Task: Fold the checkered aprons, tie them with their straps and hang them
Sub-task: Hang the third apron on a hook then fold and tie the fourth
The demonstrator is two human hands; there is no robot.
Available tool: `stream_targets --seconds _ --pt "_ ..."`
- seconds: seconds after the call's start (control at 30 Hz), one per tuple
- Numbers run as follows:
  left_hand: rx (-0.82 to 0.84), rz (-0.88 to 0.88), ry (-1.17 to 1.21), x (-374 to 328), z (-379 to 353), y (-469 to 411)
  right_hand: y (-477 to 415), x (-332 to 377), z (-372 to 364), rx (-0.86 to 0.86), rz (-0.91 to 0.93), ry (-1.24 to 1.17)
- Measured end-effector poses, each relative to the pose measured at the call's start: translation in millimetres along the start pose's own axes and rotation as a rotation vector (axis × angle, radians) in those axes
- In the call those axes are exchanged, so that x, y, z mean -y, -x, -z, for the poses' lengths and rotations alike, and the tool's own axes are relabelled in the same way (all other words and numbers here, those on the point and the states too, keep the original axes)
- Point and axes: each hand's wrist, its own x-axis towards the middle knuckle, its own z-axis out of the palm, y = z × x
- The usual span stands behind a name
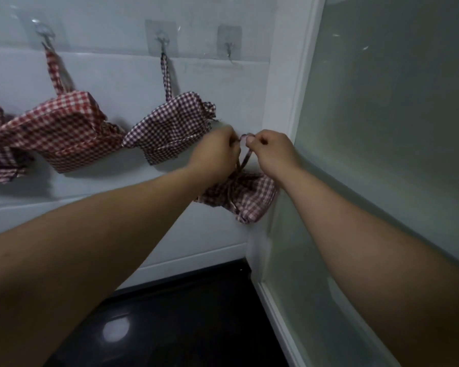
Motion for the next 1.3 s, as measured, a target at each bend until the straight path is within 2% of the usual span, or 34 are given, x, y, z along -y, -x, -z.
stream_targets --seconds 0.2,0.3,0.47,0.73,1.0,1.3 --pt "-0.091 0.010 -0.038 -21.8 23.0 -56.8 -40.9 26.1 -1.8 -0.114 -0.021 -0.117" --pt "-0.136 0.063 -0.080 -29.7 35.9 -81.5 -63.9 42.7 4.7 -0.159 -0.008 -0.024" --pt "-0.221 0.136 -0.006 -28.6 53.8 -106.6 -94.8 59.6 9.8 -0.202 0.022 0.013" --pt "-0.359 0.104 0.079 -20.1 59.4 -122.2 -118.7 79.5 8.1 -0.223 0.121 -0.035" --pt "-0.366 0.131 0.035 -19.6 64.0 -142.9 -148.8 86.4 5.4 -0.251 0.105 -0.060" --pt "-0.312 0.172 -0.015 -19.7 57.6 -139.5 -156.8 81.0 -3.6 -0.173 0.038 0.057"
